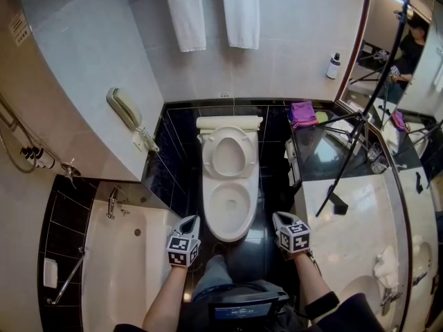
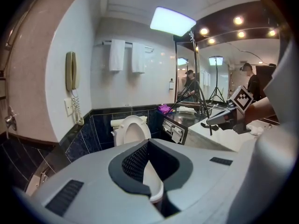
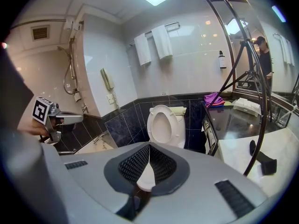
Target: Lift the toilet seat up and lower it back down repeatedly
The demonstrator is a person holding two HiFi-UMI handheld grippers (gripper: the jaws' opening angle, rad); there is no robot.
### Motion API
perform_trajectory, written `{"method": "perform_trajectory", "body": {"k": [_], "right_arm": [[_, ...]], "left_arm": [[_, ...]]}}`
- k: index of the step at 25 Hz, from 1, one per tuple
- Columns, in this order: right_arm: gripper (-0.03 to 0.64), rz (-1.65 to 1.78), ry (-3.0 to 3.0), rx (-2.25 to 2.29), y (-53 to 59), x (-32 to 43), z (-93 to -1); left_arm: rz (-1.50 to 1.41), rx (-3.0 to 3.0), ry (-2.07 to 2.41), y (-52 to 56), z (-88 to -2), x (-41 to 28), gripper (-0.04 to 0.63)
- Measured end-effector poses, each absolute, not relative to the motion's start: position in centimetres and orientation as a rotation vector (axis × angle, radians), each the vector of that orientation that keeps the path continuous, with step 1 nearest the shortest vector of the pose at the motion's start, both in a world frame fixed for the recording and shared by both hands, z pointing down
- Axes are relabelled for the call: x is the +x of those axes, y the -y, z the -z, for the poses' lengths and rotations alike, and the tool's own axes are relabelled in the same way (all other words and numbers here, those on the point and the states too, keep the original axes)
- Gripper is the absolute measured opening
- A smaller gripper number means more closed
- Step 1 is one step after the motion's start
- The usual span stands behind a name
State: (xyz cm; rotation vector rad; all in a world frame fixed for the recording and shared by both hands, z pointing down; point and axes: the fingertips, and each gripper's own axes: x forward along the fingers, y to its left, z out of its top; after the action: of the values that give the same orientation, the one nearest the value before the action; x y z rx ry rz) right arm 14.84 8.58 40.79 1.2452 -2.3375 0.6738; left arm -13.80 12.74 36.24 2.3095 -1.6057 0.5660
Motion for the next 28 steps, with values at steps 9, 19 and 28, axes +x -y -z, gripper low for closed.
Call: {"method": "perform_trajectory", "body": {"k": [9, 19, 28], "right_arm": [[0.018, -0.678, 2.33, 1.231, -8.0, 15.1, -41.6], [0.024, -0.424, 2.24, 1.196, -2.4, 13.4, -42.1], [0.167, -0.137, 2.189, 1.063, 8.3, 7.9, -42.7]], "left_arm": [[-0.586, 2.295, 1.612, -11.7, -36.6, -13.6, -0.008], [-0.628, 2.301, 1.534, -7.2, -38.8, -13.5, -0.008], [-0.672, 2.324, 1.449, 1.4, -42.3, -14.1, -0.008]]}}
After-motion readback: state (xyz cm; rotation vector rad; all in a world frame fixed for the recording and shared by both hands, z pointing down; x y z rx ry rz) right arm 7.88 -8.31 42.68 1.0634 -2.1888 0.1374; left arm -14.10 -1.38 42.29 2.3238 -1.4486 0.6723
